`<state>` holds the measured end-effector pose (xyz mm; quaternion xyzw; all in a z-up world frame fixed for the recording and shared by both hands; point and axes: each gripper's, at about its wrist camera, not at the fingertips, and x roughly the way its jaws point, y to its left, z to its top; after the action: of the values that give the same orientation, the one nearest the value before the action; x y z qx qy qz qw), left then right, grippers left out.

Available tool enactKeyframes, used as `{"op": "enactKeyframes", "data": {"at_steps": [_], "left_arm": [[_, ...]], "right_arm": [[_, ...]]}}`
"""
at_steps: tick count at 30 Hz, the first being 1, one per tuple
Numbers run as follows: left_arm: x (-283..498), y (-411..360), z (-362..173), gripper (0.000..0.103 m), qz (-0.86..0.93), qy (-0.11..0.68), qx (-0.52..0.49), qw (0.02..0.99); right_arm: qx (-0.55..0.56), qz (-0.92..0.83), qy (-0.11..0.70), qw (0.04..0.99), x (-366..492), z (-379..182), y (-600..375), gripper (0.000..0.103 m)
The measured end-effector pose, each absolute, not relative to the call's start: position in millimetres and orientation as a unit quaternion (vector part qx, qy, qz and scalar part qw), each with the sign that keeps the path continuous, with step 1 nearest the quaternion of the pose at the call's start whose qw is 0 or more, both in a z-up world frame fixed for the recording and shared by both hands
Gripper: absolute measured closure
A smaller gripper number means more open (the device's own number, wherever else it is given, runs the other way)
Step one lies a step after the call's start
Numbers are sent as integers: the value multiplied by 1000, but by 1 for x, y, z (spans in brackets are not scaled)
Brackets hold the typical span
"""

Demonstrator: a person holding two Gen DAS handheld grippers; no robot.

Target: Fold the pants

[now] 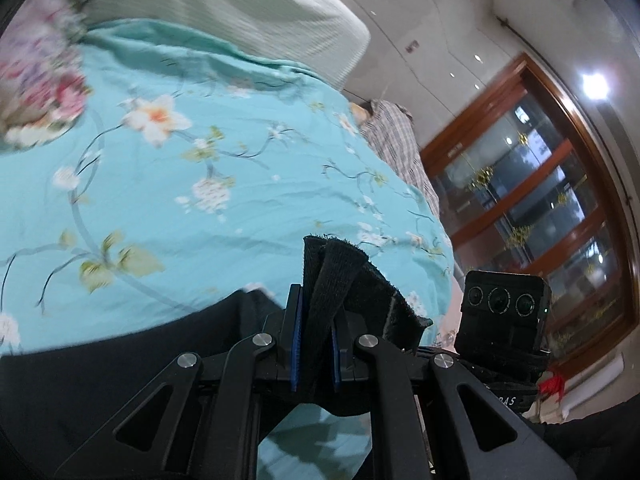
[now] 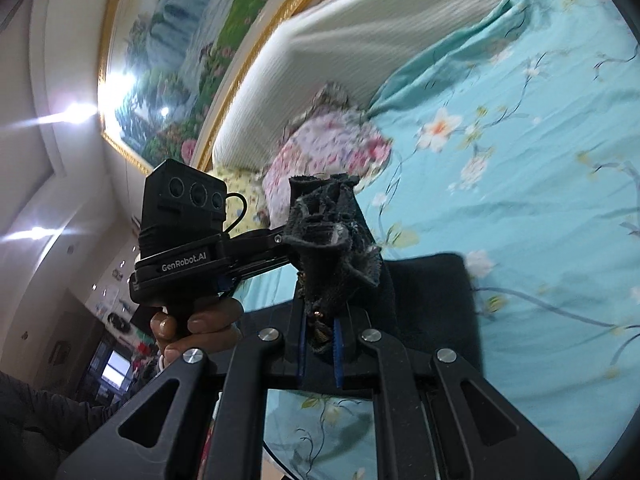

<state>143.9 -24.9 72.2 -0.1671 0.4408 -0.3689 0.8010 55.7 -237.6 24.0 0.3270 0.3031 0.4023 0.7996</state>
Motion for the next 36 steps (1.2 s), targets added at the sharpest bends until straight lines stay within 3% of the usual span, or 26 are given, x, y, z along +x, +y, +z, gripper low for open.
{"op": "enactKeyframes", "data": {"at_steps": [22,25,32,36], "left_arm": [[110,85,-4,93,-263,465,-258,805],[105,94,-12,94,-251,471,-267,802],[84,114,-15,93,-209,469,-279,812],[70,131,-13,91,-189,456,-301,816]], "right_arm": [[233,432,398,775,69,-19,-127,89],[222,431,413,771,71,-24,-117,83],[187,449,419,767,62,-22,-99,56],[165,462,419,764,54,-16,-88,54]]}}
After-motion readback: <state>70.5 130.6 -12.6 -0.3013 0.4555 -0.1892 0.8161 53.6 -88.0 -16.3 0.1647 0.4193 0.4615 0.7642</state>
